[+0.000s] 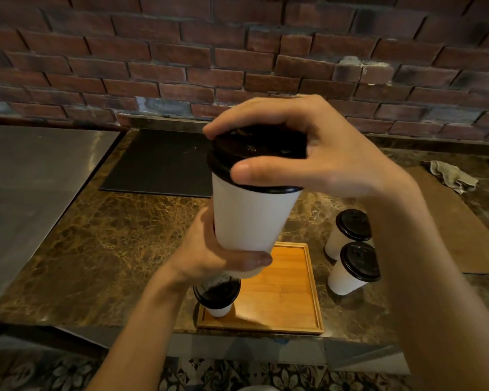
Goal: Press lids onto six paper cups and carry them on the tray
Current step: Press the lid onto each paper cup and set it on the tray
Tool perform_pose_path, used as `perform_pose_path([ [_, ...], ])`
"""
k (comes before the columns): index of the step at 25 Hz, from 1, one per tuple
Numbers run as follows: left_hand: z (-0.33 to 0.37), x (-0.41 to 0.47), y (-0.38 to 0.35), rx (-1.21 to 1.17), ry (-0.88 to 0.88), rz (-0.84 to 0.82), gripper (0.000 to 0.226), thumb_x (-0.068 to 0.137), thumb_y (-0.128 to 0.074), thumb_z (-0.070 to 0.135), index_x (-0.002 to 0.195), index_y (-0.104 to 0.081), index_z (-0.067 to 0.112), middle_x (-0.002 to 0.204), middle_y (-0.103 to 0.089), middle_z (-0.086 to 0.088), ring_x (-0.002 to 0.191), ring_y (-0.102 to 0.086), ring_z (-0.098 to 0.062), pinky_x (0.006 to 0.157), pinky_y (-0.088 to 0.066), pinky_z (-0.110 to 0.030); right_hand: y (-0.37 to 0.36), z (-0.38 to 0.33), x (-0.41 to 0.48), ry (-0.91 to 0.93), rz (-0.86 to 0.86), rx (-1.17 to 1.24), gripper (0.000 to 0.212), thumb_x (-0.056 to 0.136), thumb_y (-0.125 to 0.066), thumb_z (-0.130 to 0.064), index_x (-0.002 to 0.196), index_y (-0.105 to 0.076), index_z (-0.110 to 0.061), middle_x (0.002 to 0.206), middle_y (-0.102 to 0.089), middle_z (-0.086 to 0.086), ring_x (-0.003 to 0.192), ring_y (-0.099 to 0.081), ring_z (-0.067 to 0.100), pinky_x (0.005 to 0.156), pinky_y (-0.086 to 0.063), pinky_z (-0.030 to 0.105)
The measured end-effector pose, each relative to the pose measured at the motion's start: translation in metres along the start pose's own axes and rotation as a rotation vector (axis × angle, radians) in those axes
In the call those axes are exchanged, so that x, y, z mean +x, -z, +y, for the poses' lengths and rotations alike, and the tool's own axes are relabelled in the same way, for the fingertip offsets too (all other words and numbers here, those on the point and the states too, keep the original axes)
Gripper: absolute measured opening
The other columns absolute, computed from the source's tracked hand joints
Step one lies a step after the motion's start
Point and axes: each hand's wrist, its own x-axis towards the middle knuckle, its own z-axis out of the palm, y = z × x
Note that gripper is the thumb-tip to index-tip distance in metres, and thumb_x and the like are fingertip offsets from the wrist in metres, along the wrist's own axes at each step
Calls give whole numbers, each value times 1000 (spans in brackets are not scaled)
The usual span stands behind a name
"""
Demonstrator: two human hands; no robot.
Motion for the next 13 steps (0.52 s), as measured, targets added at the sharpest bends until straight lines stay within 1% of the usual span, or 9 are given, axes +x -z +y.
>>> perform_pose_path([
  [2, 0, 2, 0, 15, 38, -39, 66, 51, -81, 17, 113, -59, 26, 102, -69, -1, 93, -68, -22, 70, -56, -33, -1, -1, 0, -27, 20, 29, 33, 89, -65, -28, 120, -65, -14, 115, -63, -4, 103, -61, 6, 78, -48, 19],
  [3, 0, 3, -2, 57, 35, -16, 67, 51, -82, 22, 113, -59, 28, 104, -68, -1, 95, -67, -21, 70, -56, -33, -4, -3, 0, -39, 73, -19, 33, 88, -65, -32, 118, -66, -17, 112, -64, -7, 101, -61, 4, 77, -48, 18],
  [5, 0, 7, -7, 166, -27, 81, 65, 51, -82, 34, 111, -58, 38, 103, -67, 8, 95, -65, -11, 69, -56, -28, -17, -9, 2, -78, 203, -227, 35, 85, -66, -45, 113, -69, -24, 105, -66, -11, 97, -61, 2, 77, -51, 19],
  [6, 0, 9, -11, 196, -68, 132, 66, 52, -82, 39, 113, -57, 33, 102, -66, 7, 93, -65, -10, 68, -55, -25, -26, -11, 3, -118, 276, -347, 37, 84, -64, -51, 111, -69, -26, 103, -66, -12, 94, -60, 3, 77, -52, 22],
  [8, -3, 11, -17, 239, -118, 230, 85, 56, -81, 55, 116, -53, 1, 99, -64, -6, 89, -64, -14, 68, -52, -21, -43, -14, 8, -229, 413, -506, 40, 84, -59, -59, 108, -68, -29, 102, -63, -10, 93, -58, 8, 71, -46, 23],
  [9, -4, 12, -18, 259, -133, 257, 95, 57, -77, 61, 115, -49, -9, 98, -63, -11, 87, -63, -16, 67, -50, -20, -48, -15, 11, -271, 445, -536, 40, 86, -57, -60, 109, -67, -29, 102, -62, -9, 93, -57, 10, 67, -42, 22],
  [10, -4, 11, -18, 263, -140, 267, 98, 57, -77, 62, 115, -48, -11, 98, -62, -12, 87, -63, -16, 67, -49, -19, -47, -15, 12, -267, 443, -559, 41, 87, -55, -60, 110, -67, -28, 103, -62, -8, 93, -57, 11, 67, -41, 22],
  [11, -3, 10, -17, 257, -136, 272, 94, 56, -80, 57, 118, -48, -6, 101, -63, -10, 90, -63, -16, 68, -51, -19, -42, -14, 11, -209, 399, -558, 40, 88, -55, -58, 110, -67, -27, 104, -62, -8, 94, -57, 10, 69, -45, 23],
  [13, 0, 8, -12, 236, -90, 249, 84, 53, -84, 40, 124, -48, 11, 106, -64, 5, 96, -64, -14, 67, -54, -20, -21, -10, 10, -40, 190, -363, 36, 88, -61, -47, 113, -69, -23, 108, -64, -7, 97, -60, 7, 78, -50, 23],
])
